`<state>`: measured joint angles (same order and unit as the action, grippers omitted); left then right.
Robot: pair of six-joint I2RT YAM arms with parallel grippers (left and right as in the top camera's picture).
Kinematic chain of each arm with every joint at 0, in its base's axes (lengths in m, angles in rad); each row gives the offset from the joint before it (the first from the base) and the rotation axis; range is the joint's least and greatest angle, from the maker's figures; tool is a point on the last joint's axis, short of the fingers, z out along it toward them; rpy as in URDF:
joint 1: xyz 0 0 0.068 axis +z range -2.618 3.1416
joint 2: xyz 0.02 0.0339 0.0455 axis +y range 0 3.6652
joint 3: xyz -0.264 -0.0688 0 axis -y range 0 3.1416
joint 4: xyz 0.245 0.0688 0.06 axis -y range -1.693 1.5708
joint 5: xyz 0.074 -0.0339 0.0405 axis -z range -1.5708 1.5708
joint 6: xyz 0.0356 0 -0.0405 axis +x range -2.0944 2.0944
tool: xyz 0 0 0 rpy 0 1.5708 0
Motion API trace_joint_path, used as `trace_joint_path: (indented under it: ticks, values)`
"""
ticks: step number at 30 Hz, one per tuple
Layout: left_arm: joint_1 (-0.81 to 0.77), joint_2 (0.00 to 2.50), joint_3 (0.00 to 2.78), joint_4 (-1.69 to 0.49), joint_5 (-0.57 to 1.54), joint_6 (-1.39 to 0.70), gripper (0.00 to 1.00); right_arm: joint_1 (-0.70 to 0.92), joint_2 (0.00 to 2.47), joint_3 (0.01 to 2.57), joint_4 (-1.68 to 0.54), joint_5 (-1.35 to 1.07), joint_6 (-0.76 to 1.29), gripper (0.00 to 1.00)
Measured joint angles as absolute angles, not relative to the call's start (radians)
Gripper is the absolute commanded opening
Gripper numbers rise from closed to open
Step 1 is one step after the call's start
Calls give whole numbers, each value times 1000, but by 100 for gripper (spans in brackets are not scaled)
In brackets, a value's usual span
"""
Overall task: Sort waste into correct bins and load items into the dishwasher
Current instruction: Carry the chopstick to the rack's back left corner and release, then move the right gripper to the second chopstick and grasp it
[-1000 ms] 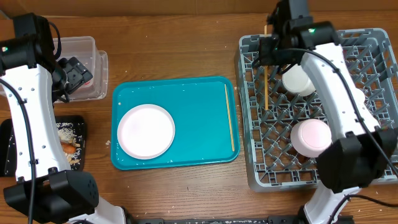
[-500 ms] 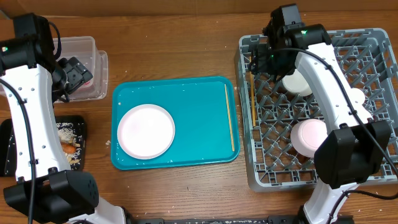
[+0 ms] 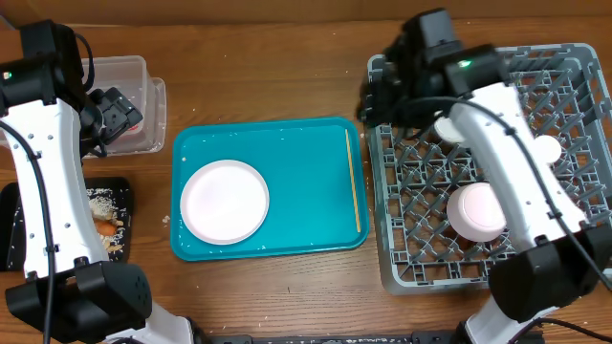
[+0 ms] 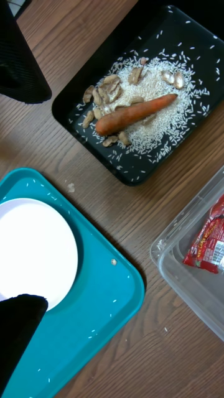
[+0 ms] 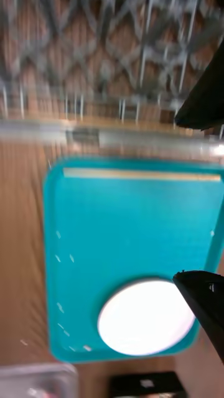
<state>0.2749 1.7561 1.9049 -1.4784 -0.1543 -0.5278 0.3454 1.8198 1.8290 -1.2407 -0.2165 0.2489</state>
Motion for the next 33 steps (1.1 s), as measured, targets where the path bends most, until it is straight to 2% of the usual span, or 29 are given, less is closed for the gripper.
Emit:
trace_joint_path:
  ticks: [3,10,16,33]
  values:
    - [275,1756,1905,-1478,-154,-528,100,445,1819,1800,-1184,-146,305,88]
    - [275,1756,1905,-1478,-155,-528,100,606,1820,1589,-952,30,403,86]
    - [275,1756,1905,-1478,-154,-528,100,599,1835,1448,-807,94,428,86]
    - [275,1756,1905,-1478,-154,-528,100,584,2051,1432,-753,100,440,86]
